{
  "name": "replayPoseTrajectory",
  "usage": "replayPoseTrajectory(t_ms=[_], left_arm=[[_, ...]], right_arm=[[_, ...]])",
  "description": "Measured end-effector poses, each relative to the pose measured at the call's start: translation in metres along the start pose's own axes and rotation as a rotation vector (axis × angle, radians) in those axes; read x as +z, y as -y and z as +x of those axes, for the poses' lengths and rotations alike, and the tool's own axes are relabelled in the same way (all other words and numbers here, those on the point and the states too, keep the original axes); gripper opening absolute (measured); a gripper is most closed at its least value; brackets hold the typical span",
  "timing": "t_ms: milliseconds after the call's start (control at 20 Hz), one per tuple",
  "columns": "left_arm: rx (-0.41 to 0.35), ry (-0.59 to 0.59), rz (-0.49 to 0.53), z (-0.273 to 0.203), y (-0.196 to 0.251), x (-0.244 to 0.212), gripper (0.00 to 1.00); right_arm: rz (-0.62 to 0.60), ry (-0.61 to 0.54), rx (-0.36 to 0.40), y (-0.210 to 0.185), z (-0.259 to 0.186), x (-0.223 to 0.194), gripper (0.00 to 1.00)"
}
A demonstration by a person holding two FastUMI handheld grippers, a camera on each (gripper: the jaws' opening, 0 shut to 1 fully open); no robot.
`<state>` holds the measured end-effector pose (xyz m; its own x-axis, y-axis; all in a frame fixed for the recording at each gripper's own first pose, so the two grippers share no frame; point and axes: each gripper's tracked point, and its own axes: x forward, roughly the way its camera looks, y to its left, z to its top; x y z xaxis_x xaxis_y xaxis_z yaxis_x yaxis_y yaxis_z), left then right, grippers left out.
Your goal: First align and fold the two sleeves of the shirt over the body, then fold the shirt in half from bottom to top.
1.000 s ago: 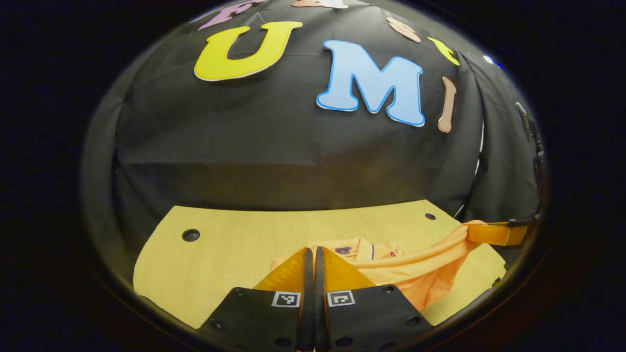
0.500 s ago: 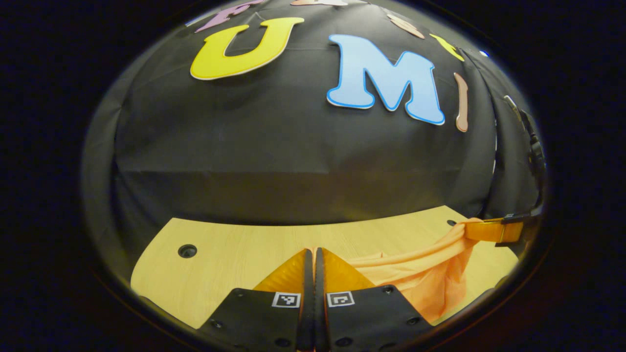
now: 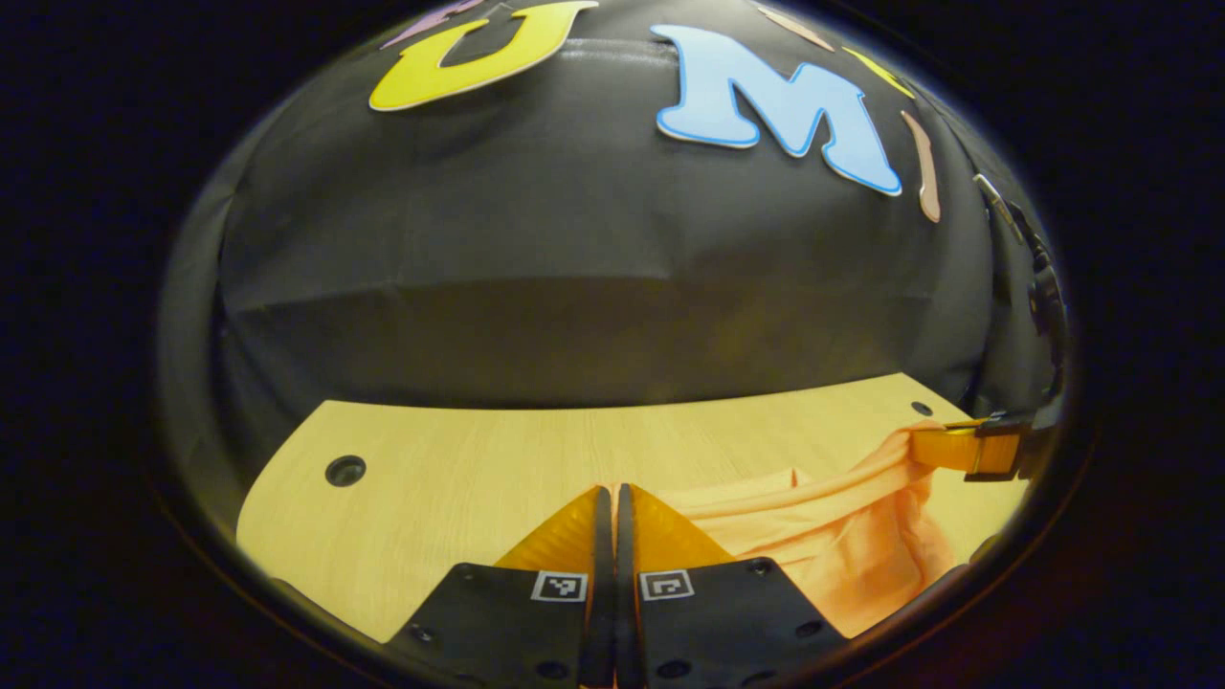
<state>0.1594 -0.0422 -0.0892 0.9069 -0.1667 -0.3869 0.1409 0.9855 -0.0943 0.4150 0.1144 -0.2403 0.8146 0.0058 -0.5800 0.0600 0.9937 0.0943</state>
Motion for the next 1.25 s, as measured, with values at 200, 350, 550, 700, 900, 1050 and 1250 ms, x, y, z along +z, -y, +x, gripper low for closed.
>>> replayPoseTrajectory(t_ms=[200, 350, 550, 700, 900, 1050, 1250], left_arm=[[0.0, -0.046, 0.006, 0.006, -0.005, -0.019, 0.11], [-0.012, -0.083, 0.01, 0.004, -0.004, -0.027, 0.16], [0.004, -0.075, 0.011, -0.01, -0.009, -0.021, 0.22], [0.018, -0.057, 0.008, -0.03, -0.011, -0.012, 0.51], [0.048, -0.003, 0.018, -0.064, -0.008, 0.011, 0.74], [0.084, 0.043, 0.037, -0.094, -0.002, 0.03, 0.81], [0.093, 0.091, 0.014, -0.133, 0.016, 0.047, 0.92]], right_arm=[[-0.034, -0.033, -0.004, -0.006, 0.004, -0.013, 0.07], [-0.053, -0.04, -0.013, -0.006, -0.003, -0.015, 0.12], [-0.074, -0.024, -0.016, -0.003, -0.012, -0.009, 0.33], [-0.078, 0.005, -0.006, -0.001, -0.03, -0.004, 0.49], [-0.078, 0.063, 0.018, 0.003, -0.068, 0.01, 0.63], [-0.051, 0.1, 0.047, 0.008, -0.102, 0.019, 0.86], [-0.046, 0.165, 0.046, 0.024, -0.146, 0.032, 0.87]])
